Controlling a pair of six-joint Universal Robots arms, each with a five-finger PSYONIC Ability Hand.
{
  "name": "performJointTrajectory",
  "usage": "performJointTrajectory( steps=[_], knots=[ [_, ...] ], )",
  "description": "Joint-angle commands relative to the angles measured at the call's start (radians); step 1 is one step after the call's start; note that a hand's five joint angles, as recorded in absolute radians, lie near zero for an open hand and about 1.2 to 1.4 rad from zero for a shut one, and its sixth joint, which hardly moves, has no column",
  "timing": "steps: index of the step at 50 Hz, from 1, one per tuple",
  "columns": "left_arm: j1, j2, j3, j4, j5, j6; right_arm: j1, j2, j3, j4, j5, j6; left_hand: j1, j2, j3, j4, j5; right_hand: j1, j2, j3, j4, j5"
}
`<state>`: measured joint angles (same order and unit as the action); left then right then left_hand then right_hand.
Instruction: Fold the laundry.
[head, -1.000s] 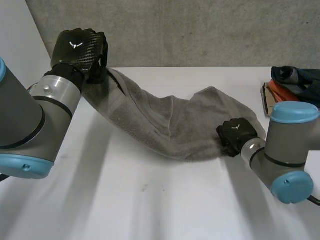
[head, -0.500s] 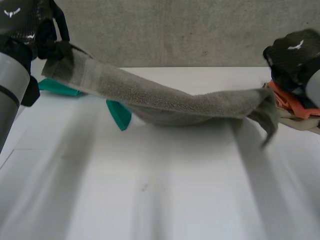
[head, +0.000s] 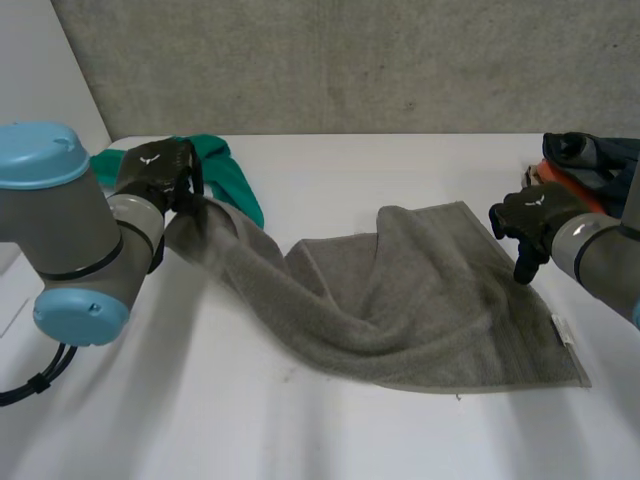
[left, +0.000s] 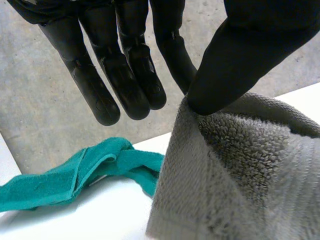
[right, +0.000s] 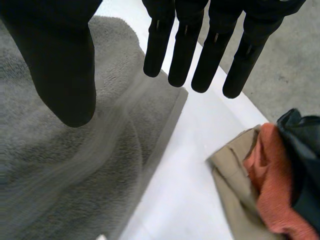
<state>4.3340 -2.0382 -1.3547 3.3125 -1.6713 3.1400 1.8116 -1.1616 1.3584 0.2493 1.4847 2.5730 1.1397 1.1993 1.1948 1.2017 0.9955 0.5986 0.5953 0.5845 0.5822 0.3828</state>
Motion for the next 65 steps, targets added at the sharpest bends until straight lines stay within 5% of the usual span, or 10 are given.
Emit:
performJointTrajectory(
  steps=[1, 6, 11, 17, 21, 30, 34, 41, 60, 65],
  knots=[
    [0.009, -0.019, 0.020, 0.088, 0.002, 0.012, -0.006, -0.182, 0.231, -0.010, -0.115, 0.032, 0.257, 0.197, 0.201, 0.195, 0.226, -0.088, -0.085, -0.074, -0.072, -0.047],
    [0.009, -0.076, 0.029, 0.153, 0.007, 0.018, -0.008, -0.240, 0.353, -0.028, -0.172, 0.016, 0.134, 0.075, 0.079, 0.072, 0.104, -0.091, -0.088, -0.077, -0.074, -0.050],
    [0.010, -0.120, 0.019, 0.187, 0.013, 0.060, -0.026, -0.245, 0.433, -0.071, -0.176, 0.016, -0.631, -0.691, -0.686, -0.693, -0.661, -0.088, -0.085, -0.074, -0.072, -0.047],
    [0.030, -0.073, -0.050, 0.183, 0.054, 0.133, -0.046, -0.243, 0.479, -0.125, -0.179, 0.024, -0.691, -0.751, -0.746, -0.753, -0.722, -0.088, -0.085, -0.074, -0.072, -0.047],
    [0.107, 0.047, -0.164, 0.185, 0.149, 0.175, -0.049, -0.247, 0.501, -0.128, -0.188, 0.029, -0.662, -0.722, -0.717, -0.724, -0.692, -0.088, -0.085, -0.074, -0.072, -0.047],
    [0.283, 0.193, -0.426, 0.180, 0.644, 0.352, -0.051, -0.248, 0.521, -0.133, -0.188, 0.030, -0.386, -0.446, -0.441, -0.448, -0.416, -0.091, -0.088, -0.077, -0.074, -0.050],
    [0.328, 0.173, -0.449, 0.142, 0.757, 0.446, -0.048, -0.244, 0.522, -0.143, -0.188, 0.030, -0.412, -0.472, -0.467, -0.474, -0.443, -0.091, -0.088, -0.077, -0.074, -0.050],
    [0.314, 0.043, -0.414, 0.107, 0.785, 0.502, -0.040, -0.239, 0.531, -0.151, -0.188, 0.030, -0.412, -0.472, -0.468, -0.474, -0.443, -0.091, -0.088, -0.077, -0.074, -0.050],
    [0.092, -0.155, -0.190, 0.102, 0.745, 0.503, -0.049, -0.231, 0.550, -0.180, -0.185, 0.030, -0.521, -0.581, -0.576, -0.583, -0.551, -0.094, -0.091, -0.080, -0.077, -0.053],
    [0.056, -0.217, -0.124, 0.099, 0.670, 0.505, -0.049, -0.211, 0.548, -0.180, -0.185, 0.029, -0.250, -0.309, -0.305, -0.312, -0.280, -0.094, -0.091, -0.080, -0.077, -0.053]
  ],
)
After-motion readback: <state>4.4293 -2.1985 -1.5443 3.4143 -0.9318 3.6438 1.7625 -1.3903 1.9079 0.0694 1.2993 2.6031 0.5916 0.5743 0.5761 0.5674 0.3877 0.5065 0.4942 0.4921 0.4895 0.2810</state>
